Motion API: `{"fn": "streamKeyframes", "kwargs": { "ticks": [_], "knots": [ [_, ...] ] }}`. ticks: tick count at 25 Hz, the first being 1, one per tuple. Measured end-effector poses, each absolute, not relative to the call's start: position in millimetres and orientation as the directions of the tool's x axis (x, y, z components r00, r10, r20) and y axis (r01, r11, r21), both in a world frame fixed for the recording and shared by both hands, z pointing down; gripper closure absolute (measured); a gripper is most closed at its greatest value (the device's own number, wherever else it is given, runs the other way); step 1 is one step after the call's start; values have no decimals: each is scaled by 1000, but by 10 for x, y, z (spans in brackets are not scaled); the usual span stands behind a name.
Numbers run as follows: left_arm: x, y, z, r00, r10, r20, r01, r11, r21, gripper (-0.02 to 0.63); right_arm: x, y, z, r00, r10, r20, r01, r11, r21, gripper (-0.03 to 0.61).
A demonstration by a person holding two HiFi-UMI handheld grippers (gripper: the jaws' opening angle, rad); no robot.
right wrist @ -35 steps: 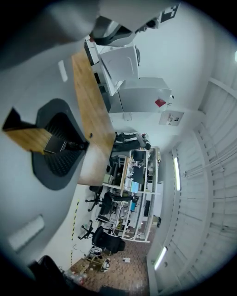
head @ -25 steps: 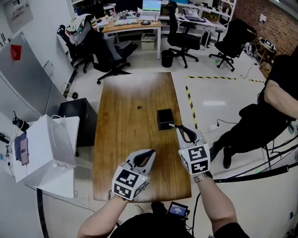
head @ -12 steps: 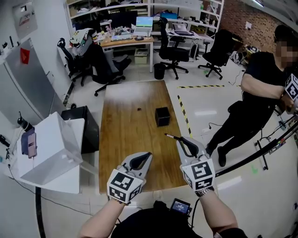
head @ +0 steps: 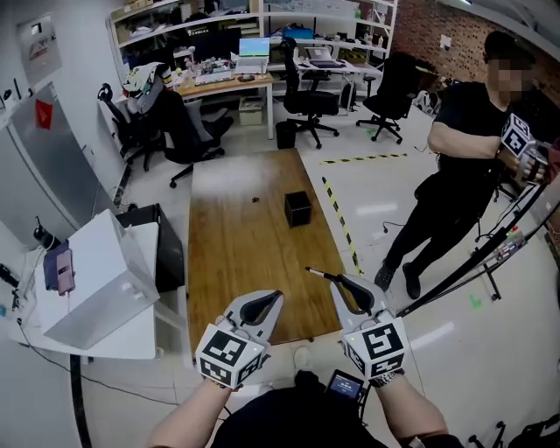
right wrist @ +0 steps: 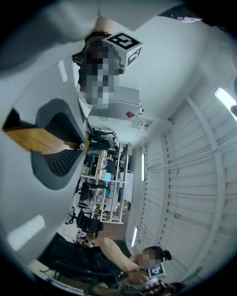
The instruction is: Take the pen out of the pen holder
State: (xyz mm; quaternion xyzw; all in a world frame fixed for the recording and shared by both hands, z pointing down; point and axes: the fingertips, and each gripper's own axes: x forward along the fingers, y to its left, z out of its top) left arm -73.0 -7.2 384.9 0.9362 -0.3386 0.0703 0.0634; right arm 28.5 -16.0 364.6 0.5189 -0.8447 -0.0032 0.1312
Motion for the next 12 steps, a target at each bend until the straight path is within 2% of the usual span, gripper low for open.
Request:
{"fn": "streamKeyframes", "kwargs": {
  "ticks": [12],
  "knots": [
    [-619, 158, 3630, 754, -636, 164, -649, -760, 35, 609, 365, 139, 3530, -469, -857, 214, -860, 498, 111, 528]
  ]
}}
